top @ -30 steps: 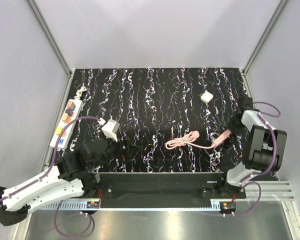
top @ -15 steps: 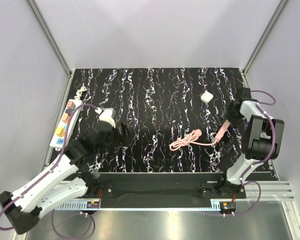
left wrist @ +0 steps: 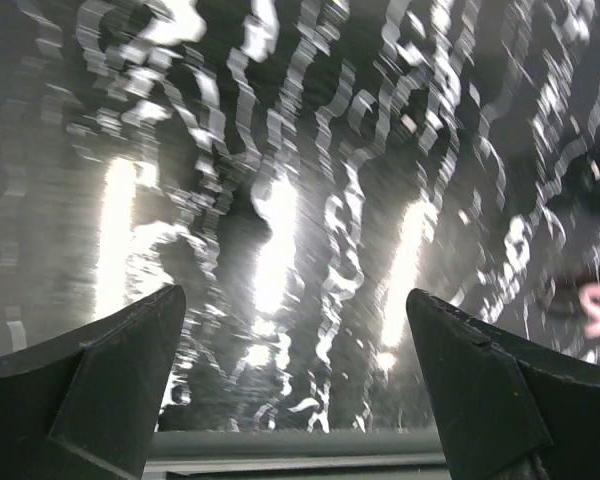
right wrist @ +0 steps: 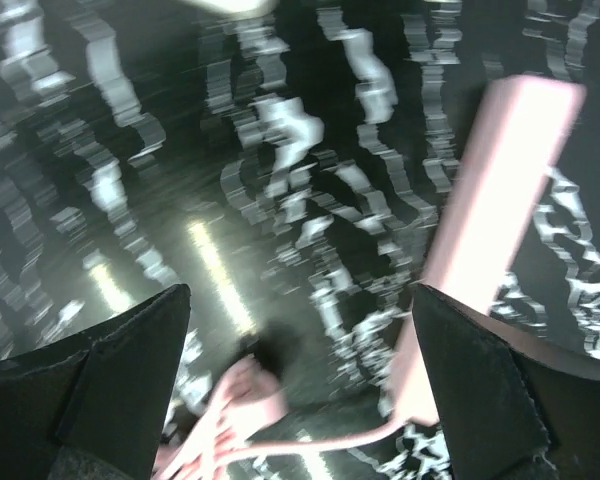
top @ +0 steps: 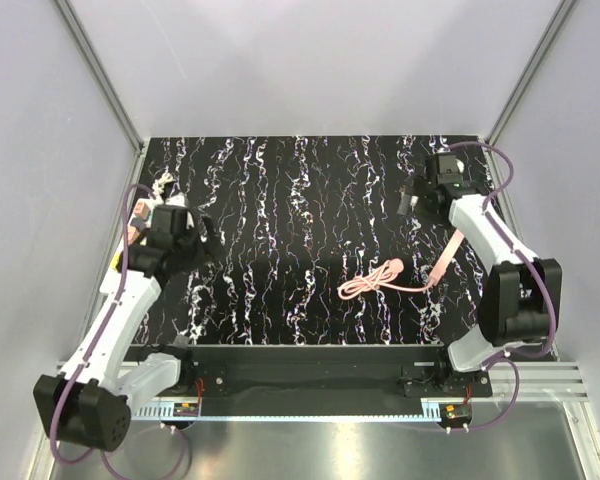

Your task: Pull the plug off the socket

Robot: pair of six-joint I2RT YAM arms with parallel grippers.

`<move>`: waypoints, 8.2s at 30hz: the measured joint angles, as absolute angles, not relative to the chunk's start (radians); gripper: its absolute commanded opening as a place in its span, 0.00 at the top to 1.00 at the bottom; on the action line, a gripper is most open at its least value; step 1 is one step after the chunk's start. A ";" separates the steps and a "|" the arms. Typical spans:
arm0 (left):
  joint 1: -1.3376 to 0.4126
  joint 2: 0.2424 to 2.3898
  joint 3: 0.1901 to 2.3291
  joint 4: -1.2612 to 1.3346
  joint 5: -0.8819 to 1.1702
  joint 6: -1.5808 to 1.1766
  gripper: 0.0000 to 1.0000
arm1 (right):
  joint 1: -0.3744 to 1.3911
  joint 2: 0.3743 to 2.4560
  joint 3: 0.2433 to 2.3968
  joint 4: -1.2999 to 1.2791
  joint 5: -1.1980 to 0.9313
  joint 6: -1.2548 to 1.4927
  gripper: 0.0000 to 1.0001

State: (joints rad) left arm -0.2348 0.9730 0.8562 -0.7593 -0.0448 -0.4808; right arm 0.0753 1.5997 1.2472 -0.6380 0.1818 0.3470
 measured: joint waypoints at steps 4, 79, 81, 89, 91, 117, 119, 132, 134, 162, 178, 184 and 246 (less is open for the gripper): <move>-0.123 1.037 0.939 -0.778 -0.047 -0.432 0.01 | 0.187 1.513 1.193 -0.597 0.108 0.363 0.00; 0.299 1.988 1.425 -0.568 -0.046 0.193 0.58 | 0.525 1.293 0.746 -0.199 -0.347 0.437 0.00; 0.265 1.983 1.415 -0.561 -0.052 0.173 0.59 | 0.525 1.293 0.746 -0.199 -0.338 0.437 0.00; 0.149 1.917 1.326 -0.523 -0.064 0.067 0.56 | 0.525 1.299 0.755 -0.223 -0.295 0.422 0.00; 0.103 1.888 1.290 -0.524 -0.064 0.033 0.56 | 0.525 1.312 0.772 -0.241 -0.281 0.421 0.00; -0.551 1.768 1.138 -0.399 -0.010 -0.356 0.04 | 0.515 1.224 0.932 -0.484 -0.148 0.485 0.00; -0.569 1.768 1.136 -0.398 -0.007 -0.369 0.01 | 0.514 1.224 0.941 -0.493 -0.146 0.488 0.00; -0.581 1.604 1.102 -0.420 0.006 -0.399 0.01 | 0.514 1.246 0.963 -0.519 -0.149 0.512 0.00; -0.580 1.543 1.102 -0.438 -0.013 -0.389 0.01 | 0.514 1.261 0.973 -0.522 -0.156 0.512 0.00; -0.430 0.781 0.403 -0.364 0.143 -0.798 1.00 | 0.659 1.693 1.377 -0.576 -0.193 0.776 0.00; -0.350 0.807 0.292 -0.236 0.227 -0.846 1.00 | 0.894 1.871 1.551 -0.698 -0.089 1.105 0.00; -0.344 0.807 0.277 -0.214 0.245 -0.847 1.00 | 0.936 1.913 1.590 -0.731 -0.059 1.132 0.00; -0.337 0.769 0.239 -0.208 0.246 -0.846 1.00 | 1.008 2.248 1.943 -0.998 0.037 1.237 0.52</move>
